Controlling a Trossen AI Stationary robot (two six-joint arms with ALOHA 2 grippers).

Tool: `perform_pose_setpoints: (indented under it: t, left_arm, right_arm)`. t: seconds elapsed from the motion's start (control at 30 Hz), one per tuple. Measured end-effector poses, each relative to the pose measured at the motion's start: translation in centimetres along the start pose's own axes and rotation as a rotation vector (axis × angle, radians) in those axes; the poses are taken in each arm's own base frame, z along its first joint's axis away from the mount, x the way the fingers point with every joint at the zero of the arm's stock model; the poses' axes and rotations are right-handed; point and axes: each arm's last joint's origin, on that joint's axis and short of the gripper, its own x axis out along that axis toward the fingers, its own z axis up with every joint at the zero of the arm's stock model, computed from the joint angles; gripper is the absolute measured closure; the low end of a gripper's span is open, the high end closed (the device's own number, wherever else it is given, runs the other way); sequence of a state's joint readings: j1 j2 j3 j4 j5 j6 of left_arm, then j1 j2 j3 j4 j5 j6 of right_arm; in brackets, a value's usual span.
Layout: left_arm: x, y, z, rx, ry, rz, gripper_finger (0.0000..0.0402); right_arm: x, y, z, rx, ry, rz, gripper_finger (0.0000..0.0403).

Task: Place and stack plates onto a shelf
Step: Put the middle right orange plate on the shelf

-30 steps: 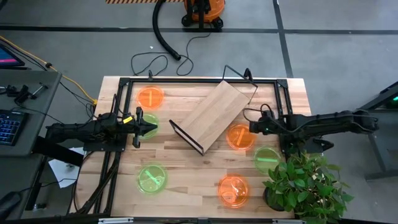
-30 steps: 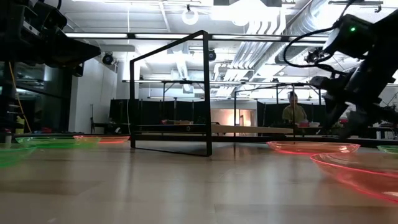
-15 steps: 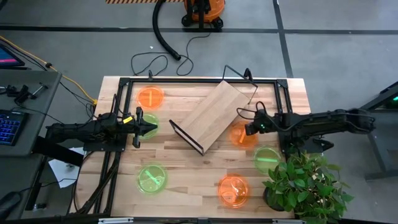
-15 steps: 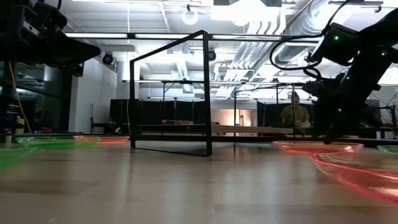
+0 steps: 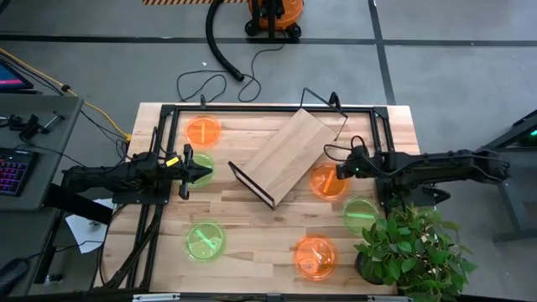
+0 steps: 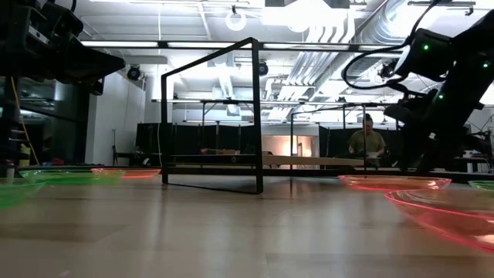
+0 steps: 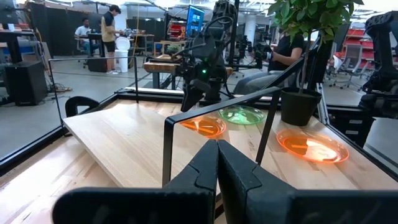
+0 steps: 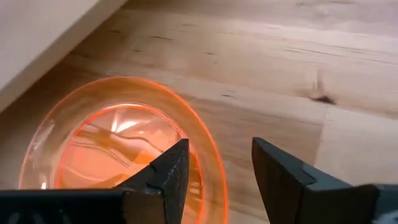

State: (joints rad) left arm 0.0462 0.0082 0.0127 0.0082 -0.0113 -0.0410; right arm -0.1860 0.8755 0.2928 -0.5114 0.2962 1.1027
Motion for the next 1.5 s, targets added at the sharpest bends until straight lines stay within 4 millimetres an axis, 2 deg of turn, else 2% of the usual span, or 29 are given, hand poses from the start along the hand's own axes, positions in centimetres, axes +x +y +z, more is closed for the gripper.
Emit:
perform_pose_setpoints:
  t: [0.4,0.5,0.6,0.67,1.07,1.23,1.5]
  left_arm:
    - [0.0,0.0,0.0,0.0,0.0,0.0,0.0401]
    - [0.0,0.0,0.0,0.0,0.0,0.0,0.0401]
    - [0.0,0.0,0.0,0.0,0.0,0.0,0.0401]
    - [0.0,0.0,0.0,0.0,0.001,0.001,0.0401]
    - [0.0,0.0,0.0,0.0,0.0,0.0,0.0401]
    - [0.0,0.0,0.0,0.0,0.0,0.0,0.0401]
    - [0.0,0.0,0.0,0.0,0.0,0.0,0.0401]
  right_arm:
    - [1.9,1.1,-0.3,-0.07,0.066,0.013,0.0254]
    - [2.3,1.2,-0.4,-0.045,0.085,-0.006,0.0288]
    - [2.5,1.2,-0.5,-0.024,0.102,-0.02,0.0364]
    - [2.4,1.3,-0.6,-0.016,0.135,0.005,0.039]
    - [1.1,0.2,0.4,-0.027,0.571,0.356,0.0403]
    - [0.9,0.1,0.7,-0.032,0.66,0.476,0.0403]
    - [0.3,1.2,1.5,-0.076,0.747,0.773,0.0403]
